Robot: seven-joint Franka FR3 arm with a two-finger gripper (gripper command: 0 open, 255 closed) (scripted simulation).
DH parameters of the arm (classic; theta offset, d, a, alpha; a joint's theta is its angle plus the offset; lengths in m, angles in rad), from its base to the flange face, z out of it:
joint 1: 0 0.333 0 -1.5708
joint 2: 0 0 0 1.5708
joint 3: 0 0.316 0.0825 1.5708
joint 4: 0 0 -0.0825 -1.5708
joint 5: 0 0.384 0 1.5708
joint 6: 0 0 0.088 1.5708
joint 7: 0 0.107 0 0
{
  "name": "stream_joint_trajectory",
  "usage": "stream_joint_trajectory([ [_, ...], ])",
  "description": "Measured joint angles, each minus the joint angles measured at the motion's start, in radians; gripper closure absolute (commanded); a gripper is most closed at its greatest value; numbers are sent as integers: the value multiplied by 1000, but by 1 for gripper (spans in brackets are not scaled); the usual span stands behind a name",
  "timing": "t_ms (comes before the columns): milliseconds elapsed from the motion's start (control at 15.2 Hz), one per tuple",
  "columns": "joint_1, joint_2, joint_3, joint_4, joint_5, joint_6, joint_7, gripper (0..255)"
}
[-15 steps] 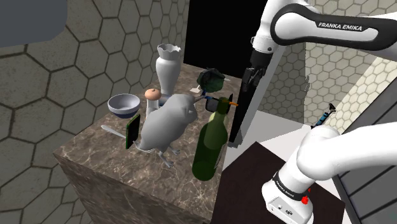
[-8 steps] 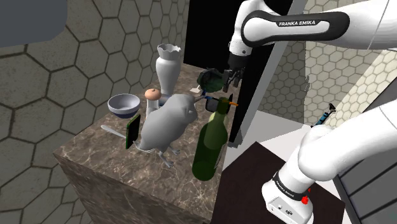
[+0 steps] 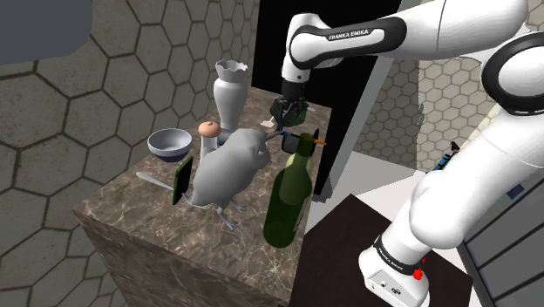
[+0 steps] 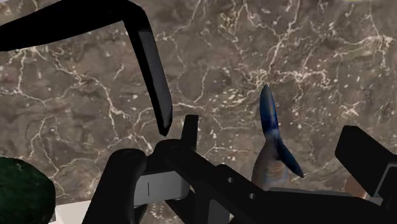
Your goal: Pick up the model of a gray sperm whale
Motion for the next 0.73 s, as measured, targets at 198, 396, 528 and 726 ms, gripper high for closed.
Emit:
stream_joint_trajectory([
  [198,11,127,6,104,31,6,-23,0],
  [396,19,244,17,205,59,4,-42,0],
  [528,27,320,28,270,77,4,-47,0],
  [726,28,448,40,398,100,-14,-68,0],
])
